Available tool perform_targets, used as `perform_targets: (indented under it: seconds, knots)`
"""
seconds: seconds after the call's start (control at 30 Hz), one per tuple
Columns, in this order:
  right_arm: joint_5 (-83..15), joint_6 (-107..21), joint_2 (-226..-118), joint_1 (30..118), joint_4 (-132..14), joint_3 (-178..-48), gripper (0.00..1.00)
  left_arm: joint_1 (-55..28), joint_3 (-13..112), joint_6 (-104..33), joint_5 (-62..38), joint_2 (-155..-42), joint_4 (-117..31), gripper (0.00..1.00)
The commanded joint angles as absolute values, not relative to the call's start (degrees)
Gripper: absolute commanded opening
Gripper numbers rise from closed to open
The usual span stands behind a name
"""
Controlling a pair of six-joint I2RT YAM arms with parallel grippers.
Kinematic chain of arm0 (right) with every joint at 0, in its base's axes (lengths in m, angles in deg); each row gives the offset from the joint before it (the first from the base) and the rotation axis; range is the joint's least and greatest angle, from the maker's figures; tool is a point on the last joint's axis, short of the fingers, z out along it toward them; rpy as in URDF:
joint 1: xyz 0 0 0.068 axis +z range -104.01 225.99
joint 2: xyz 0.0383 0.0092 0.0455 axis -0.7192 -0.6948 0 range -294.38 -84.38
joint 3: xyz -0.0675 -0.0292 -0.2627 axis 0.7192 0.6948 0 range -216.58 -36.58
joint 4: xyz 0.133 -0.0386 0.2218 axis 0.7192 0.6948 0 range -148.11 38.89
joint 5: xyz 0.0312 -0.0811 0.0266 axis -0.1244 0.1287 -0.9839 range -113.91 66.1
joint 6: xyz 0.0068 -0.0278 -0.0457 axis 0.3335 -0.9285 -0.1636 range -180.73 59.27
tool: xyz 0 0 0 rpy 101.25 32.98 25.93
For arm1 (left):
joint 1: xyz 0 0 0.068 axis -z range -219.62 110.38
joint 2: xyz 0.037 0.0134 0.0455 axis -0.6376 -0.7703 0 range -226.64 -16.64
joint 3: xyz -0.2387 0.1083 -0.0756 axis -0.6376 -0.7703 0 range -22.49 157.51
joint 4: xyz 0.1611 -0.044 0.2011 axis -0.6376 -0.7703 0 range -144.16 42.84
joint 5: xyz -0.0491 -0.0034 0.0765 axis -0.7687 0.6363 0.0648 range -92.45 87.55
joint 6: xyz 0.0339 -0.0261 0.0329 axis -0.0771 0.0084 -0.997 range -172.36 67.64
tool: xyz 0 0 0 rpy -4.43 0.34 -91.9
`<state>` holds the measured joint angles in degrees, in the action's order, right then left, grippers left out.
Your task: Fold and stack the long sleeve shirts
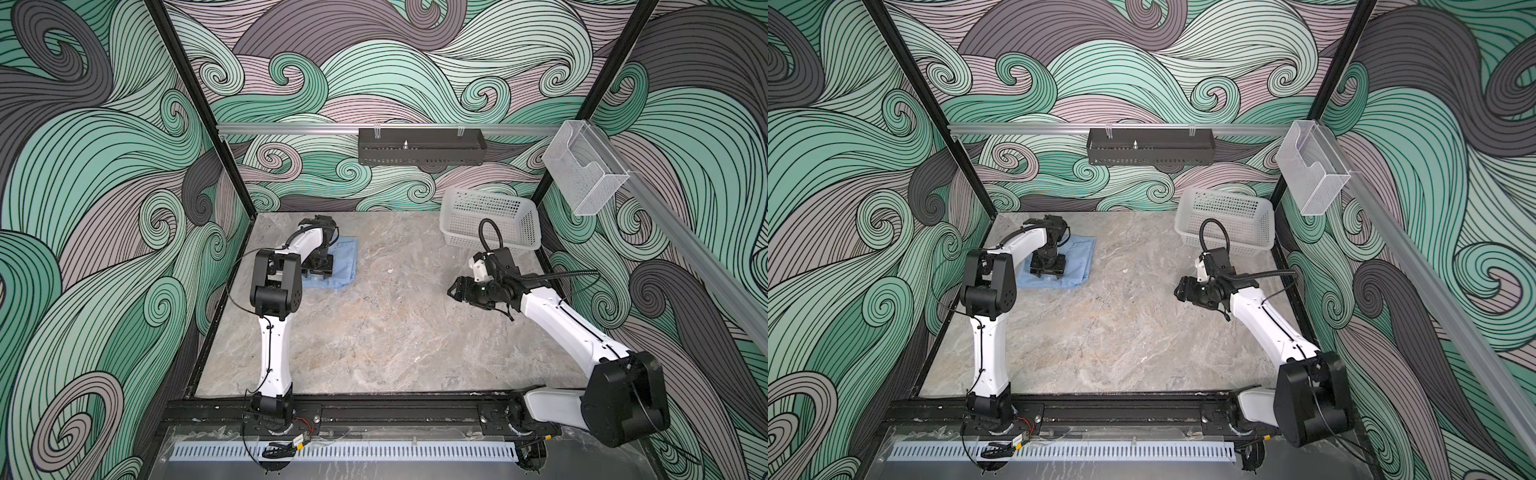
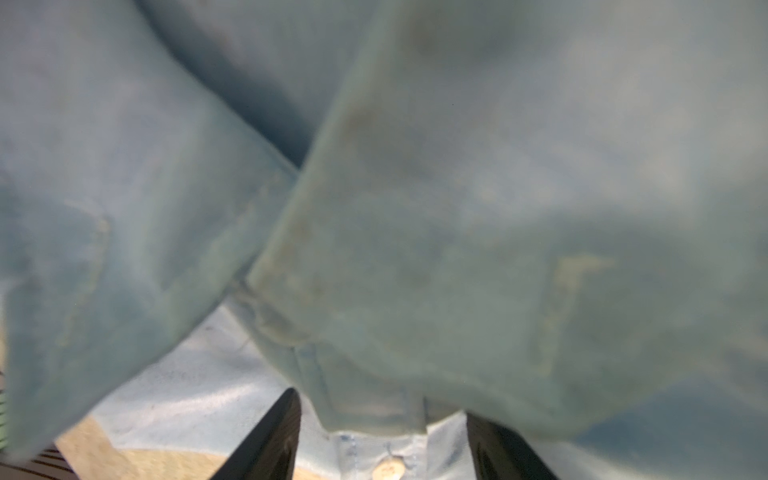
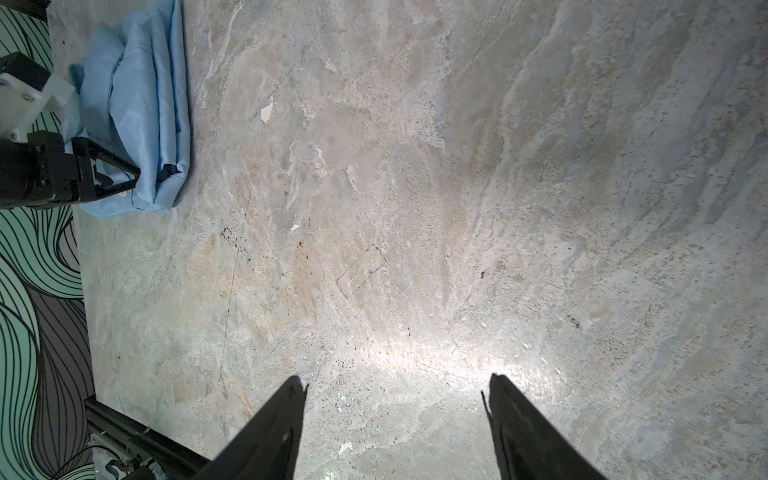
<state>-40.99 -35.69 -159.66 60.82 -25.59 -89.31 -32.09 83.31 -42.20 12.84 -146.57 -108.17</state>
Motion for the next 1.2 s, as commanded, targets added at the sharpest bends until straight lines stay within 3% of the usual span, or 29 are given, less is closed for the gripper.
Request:
perform_targets:
  seconds: [0.0, 0.17, 0.43, 0.67, 0.77, 0.83, 0.87, 1.07, 1.17]
  knots:
    - [-42.49, -35.07, -160.57, 60.93, -26.36, -90.23, 0.71, -34.88, 87.69, -45.57, 16.59, -151.84, -111.62, 0.63]
    - [-42.84, -35.33, -161.8, 60.93, -26.71, -90.44, 0.71, -38.47, 94.01, -50.16, 19.88, -155.44, -109.23, 0.63]
    - [-42.31, -36.15, -164.42, 60.93, -27.04, -90.99, 0.71, -41.94, 109.43, -51.75, 16.9, -163.66, -112.22, 0.64]
    - [-41.01, -36.25, -164.31, 60.93, -26.59, -91.75, 0.71, -41.64, 108.03, -48.09, 14.27, -156.99, -112.5, 0.66]
    - [-39.18, -36.75, -162.45, 60.94, -26.77, -92.01, 0.71, -41.06, 99.8, -46.34, 13.36, -145.27, -107.54, 0.68]
    - [-36.56, -37.08, -160.17, 60.93, -30.11, -90.38, 0.7, -40.39, 91.16, -45.29, 13.02, -134.55, -101.73, 0.85]
    - [-35.07, -37.17, -158.48, 60.93, -33.26, -88.56, 0.7, -40.08, 85.83, -44.87, 13.35, -128.58, -97.38, 0.86]
    - [-21.85, -42.81, -147.39, 61.32, -63.08, -71.45, 0.74, -39.8, 47.61, -45.78, 11.54, -97.57, -64.12, 0.88]
    - [-15.6, -50.21, -144.42, 61.5, -72.11, -66.08, 0.77, -39.62, 30.43, -46.49, 11.86, -87.19, -46.69, 0.88]
